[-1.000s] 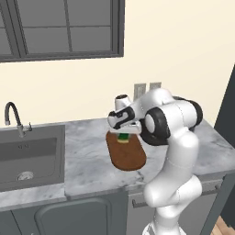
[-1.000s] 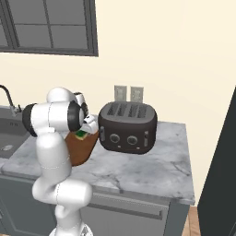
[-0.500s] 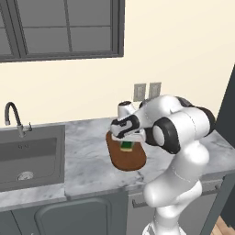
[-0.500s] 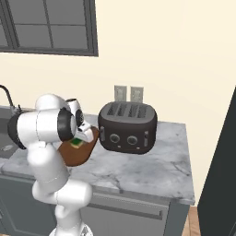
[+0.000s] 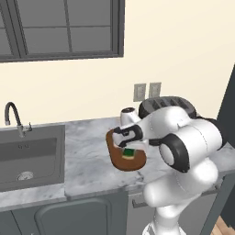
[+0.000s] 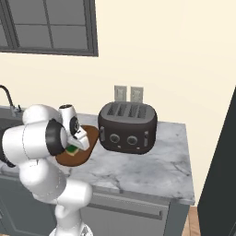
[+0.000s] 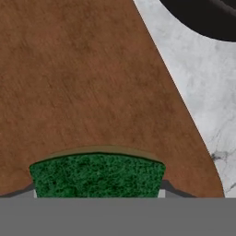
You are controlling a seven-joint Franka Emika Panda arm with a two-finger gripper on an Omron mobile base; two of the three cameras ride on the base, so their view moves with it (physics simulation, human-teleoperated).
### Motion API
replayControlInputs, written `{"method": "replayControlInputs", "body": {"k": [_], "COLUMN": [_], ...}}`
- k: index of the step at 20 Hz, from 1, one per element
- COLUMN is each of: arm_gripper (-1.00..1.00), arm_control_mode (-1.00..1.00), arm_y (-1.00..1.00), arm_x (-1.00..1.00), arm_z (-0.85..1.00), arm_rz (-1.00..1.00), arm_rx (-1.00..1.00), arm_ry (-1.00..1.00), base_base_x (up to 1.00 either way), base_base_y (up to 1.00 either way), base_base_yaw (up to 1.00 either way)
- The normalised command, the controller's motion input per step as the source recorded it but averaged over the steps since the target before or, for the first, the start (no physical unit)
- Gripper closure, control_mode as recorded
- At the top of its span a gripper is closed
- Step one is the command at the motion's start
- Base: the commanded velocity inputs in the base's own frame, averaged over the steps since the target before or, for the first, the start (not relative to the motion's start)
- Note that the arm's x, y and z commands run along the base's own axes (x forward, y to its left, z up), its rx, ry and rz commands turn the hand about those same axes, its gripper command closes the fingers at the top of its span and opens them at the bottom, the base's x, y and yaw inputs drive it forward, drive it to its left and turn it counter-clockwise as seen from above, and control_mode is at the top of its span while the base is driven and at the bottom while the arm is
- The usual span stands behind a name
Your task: Pick up the sponge from the counter and clean the cutting board by briefly scrubbing or pressing down on the cutting board. Once finished, release the sponge.
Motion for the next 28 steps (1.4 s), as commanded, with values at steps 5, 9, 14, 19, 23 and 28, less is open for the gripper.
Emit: {"method": "replayControlInputs", "body": {"k": [5,9,14,19,23,28], "arm_gripper": [1.00,1.00,1.00,1.00,1.00,1.00], "arm_control_mode": [-1.00,-1.00,-1.00,-1.00,-1.00,-1.00], "arm_y": [0.00,-0.01,0.03,0.50,0.61,0.15], "arm_x": [-0.99,-0.83,-0.20,-0.04,0.08,0.39], "arm_z": [-0.42,-0.30,-0.09,-0.03,-0.07,-0.17], "arm_rz": [-0.01,-0.02,-0.02,0.00,0.00,-0.01], "arm_rx": [0.00,0.00,0.00,0.00,0.00,0.00], "arm_ry": [0.04,0.06,0.01,0.00,-0.02,0.00], "base_base_x": [0.00,0.00,0.00,0.00,0.00,0.00], "base_base_y": [0.00,0.00,0.00,0.00,0.00,0.00], "base_base_yaw": [0.00,0.00,0.00,0.00,0.00,0.00]}}
